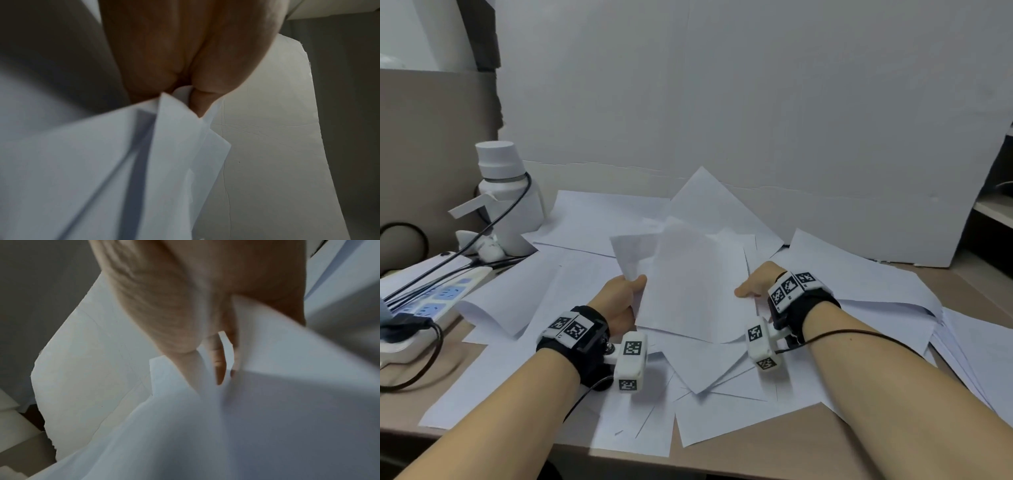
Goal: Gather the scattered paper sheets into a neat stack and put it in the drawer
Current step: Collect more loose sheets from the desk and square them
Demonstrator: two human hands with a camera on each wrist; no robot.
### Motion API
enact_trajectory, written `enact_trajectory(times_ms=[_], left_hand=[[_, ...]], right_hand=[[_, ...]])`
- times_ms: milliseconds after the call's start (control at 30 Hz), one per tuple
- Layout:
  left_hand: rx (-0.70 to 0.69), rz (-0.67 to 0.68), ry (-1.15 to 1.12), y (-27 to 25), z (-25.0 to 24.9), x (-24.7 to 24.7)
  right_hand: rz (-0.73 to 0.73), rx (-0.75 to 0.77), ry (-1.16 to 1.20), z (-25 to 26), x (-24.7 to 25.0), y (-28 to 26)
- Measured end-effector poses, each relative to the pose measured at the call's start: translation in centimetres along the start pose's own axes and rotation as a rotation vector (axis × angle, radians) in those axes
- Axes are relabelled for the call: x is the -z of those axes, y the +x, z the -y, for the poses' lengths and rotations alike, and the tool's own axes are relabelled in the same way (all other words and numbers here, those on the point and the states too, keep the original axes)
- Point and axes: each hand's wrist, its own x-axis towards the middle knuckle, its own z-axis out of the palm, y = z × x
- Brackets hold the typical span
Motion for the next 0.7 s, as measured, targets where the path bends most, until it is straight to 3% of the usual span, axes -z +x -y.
enact_trajectory(times_ms=[167, 267, 400, 567, 700], left_hand=[[0.050, -0.034, -0.085, 1.0, -0.7, 0.9], [0.119, -0.051, -0.087, 1.6, -1.0, 0.8], [0.138, -0.067, 0.113, 3.8, -0.5, 0.3], [-0.036, -0.145, 0.336, 4.2, -0.4, -0.9], [-0.199, -0.149, 0.320, 4.3, -0.4, 1.3]], right_hand=[[-0.119, 0.104, -0.004, 0.1, 0.1, 1.7], [-0.039, 0.184, -0.022, -0.6, 0.3, 1.5], [0.021, 0.283, 0.003, -0.8, -0.6, 1.3], [0.011, 0.279, 0.104, -1.0, -1.0, 1.8], [-0.229, 0.114, 0.112, -2.9, 1.2, 2.8]])
